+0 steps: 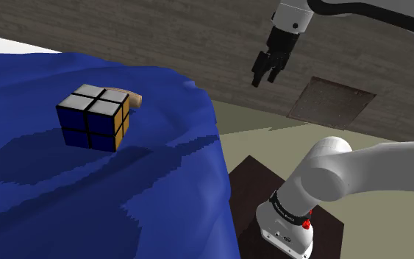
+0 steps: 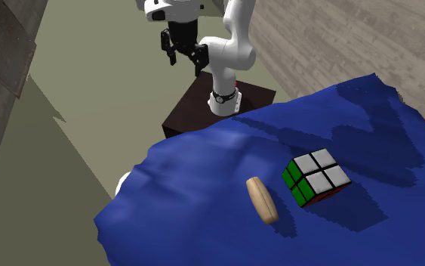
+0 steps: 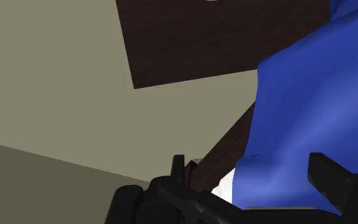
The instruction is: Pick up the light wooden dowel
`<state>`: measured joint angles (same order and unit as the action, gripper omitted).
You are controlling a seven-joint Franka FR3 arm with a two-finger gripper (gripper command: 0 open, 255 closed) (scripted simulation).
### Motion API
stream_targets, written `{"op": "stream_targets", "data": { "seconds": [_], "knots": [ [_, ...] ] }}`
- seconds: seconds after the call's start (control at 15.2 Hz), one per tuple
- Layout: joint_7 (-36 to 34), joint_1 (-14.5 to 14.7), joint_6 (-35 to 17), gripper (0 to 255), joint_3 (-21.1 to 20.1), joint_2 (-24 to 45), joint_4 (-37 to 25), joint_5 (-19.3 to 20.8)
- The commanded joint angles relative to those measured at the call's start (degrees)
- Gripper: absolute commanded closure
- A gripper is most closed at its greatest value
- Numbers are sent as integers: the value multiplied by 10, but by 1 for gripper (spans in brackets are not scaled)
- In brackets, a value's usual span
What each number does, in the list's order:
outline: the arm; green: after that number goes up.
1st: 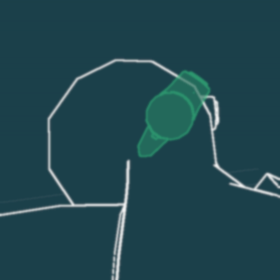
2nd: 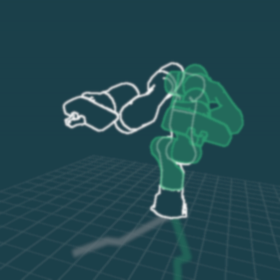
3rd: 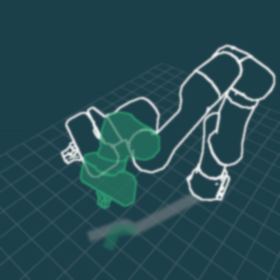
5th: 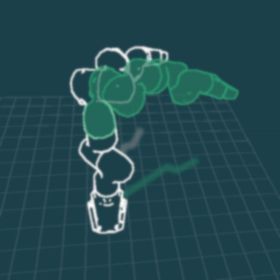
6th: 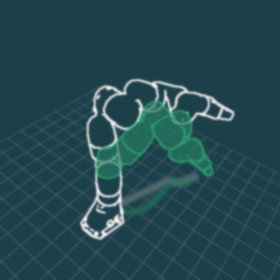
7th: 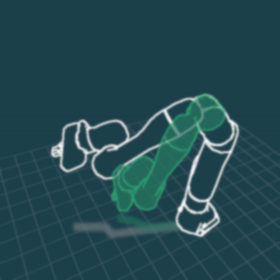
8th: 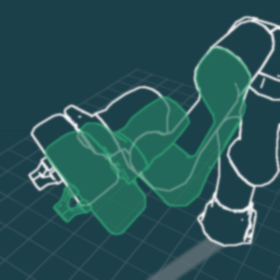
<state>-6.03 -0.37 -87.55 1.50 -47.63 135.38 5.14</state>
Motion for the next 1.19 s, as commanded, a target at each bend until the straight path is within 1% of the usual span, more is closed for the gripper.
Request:
{"op": "stream_targets", "data": {
  "seconds": [0.0,0.59,1.12],
  "knots": [
    [0,0,0,0,0,0,0,0],
    [36,57,-91,0,-24,163,-68,-41],
    [72,99,-140,0,-51,307,-162,-70]
  ]
}}
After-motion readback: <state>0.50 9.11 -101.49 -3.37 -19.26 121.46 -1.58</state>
